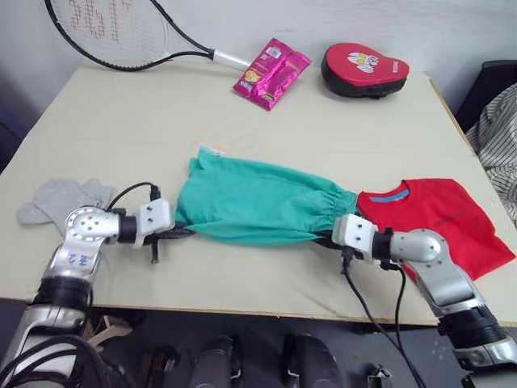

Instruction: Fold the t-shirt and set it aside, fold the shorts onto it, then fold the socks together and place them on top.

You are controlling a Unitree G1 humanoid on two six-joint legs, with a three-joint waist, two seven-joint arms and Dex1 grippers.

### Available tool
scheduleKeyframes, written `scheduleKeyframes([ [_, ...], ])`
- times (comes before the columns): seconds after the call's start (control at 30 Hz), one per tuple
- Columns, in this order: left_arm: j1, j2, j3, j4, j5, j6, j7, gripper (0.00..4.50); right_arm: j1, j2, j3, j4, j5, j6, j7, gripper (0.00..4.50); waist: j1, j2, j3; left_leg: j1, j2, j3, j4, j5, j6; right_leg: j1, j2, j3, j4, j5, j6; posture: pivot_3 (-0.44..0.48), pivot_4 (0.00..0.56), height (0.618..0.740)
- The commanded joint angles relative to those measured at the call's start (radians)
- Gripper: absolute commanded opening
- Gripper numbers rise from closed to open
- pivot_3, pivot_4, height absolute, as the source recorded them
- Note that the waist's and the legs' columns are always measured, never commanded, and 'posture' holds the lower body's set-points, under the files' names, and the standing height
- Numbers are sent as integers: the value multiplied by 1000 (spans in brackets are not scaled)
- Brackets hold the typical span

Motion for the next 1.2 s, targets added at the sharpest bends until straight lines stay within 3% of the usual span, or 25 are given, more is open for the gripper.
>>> scheduleKeyframes([
  [0.03, 195, 39, 90, -278, -89, 69, 22, 49, 83, -60, -49, -52, 27, -88, 50, 0, 3, 0, 0, 0, 0, 0, -1, 0, 0, 0, 0, 0, -1, 0, 0, 0, 150, 740],
  [0.13, 327, 51, 144, -408, -86, 124, 87, 49, 133, -88, -51, -33, -3, -167, 49, 0, 9, 0, 0, 0, 0, -1, -1, -1, 0, 1, 0, 0, -6, 0, 0, 0, 150, 740],
  [0.27, 412, 49, 187, -458, -80, 168, 142, 49, 186, -78, -61, -53, 42, -159, 42, 0, 24, 0, 0, 4, 1, -2, -2, -3, -6, 2, 0, 2, -5, 2, -1, 0, 150, 740],
  [0.3, 421, 55, 190, -463, -84, 188, 142, 540, 207, -77, -60, -79, 64, -138, 44, 457, 28, 1, 1, 8, 0, -2, -4, -3, -6, 5, 0, 2, -6, 2, -1, 0, 150, 740],
  [0.4, 452, 84, 211, -493, -122, 249, 117, 1275, 254, -79, -74, -140, 106, -110, 44, 1226, 33, 1, 1, 13, 2, -1, -6, -8, -5, 9, 0, 3, -8, 0, -3, 0, 150, 740],
  [0.43, 478, 105, 236, -530, -200, 317, 78, 1583, 274, -86, -93, -173, 150, -72, 51, 1560, 32, 1, 1, 13, 3, -1, -6, -8, -7, 9, 0, 3, -8, 0, -4, 0, 150, 740],
  [0.5, 507, 134, 298, -571, -287, 416, 50, 1623, 311, -103, -141, -243, 260, -1, 76, 2245, 31, 1, 1, 13, 4, -1, -6, -9, -9, 9, 1, 3, -9, -1, -4, 0, 150, 740],
  [0.63, 540, 179, 426, -605, -419, 579, 29, 1623, 332, -157, -230, -370, 467, 203, 76, 2245, 29, 3, 2, 13, 4, -1, -5, -9, -10, 11, 1, 3, -10, -1, -4, 0, 150, 740],
  [0.7, 491, 189, 487, -613, -547, 692, 41, 1435, 293, -167, -255, -428, 593, 324, 41, 1826, 30, 3, 2, 14, 5, -1, -5, -10, -9, 12, 2, 3, -11, -1, -4, 0, 150, 740],
  [0.77, 399, 178, 477, -610, -639, 777, 82, 1024, 221, -133, -201, -442, 581, 358, 11, 1308, 31, 3, 2, 16, 6, -2, -5, -13, -5, 13, 2, 3, -11, -2, -5, 0, 150, 740],
  [0.87, 243, 111, 299, -588, -532, 726, 131, 102, 115, -25, -49, -391, 421, 323, -41, 258, 35, 4, 0, 17, 6, -3, -6, -12, -6, 13, 2, 3, -11, -2, -6, 0, 150, 740],
  [0.9, 199, 81, 228, -571, -472, 682, 134, 0, 87, 8, 6, -362, 353, 295, -49, 39, 36, 5, 0, 17, 5, -2, -6, -12, -8, 13, 2, 3, -12, -2, -6, 0, 150, 740],
  [1.03, 73, -62, -12, -458, -275, 525, 144, 0, 16, 133, 158, -185, 115, 133, -100, 39, 35, 5, -1, 12, 2, 3, -6, -10, -12, 8, 3, 4, -10, -2, -4, 0, 150, 740],
  [1.13, 7, -168, -92, -371, -213, 473, 172, 0, 15, 158, 213, -93, 4, 37, -112, 39, 33, 4, -1, 11, 1, 8, -6, -6, -4, 6, 7, 6, -5, -2, -2, 0, 150, 740],
  [1.2, -20, -204, -143, -280, -124, 411, 204, 0, 26, 203, 191, -58, -25, 34, -195, 39, 31, 3, -1, 10, 2, 8, -4, -6, -3, 6, 7, 8, -6, -2, 0, 0, 150, 740],
])
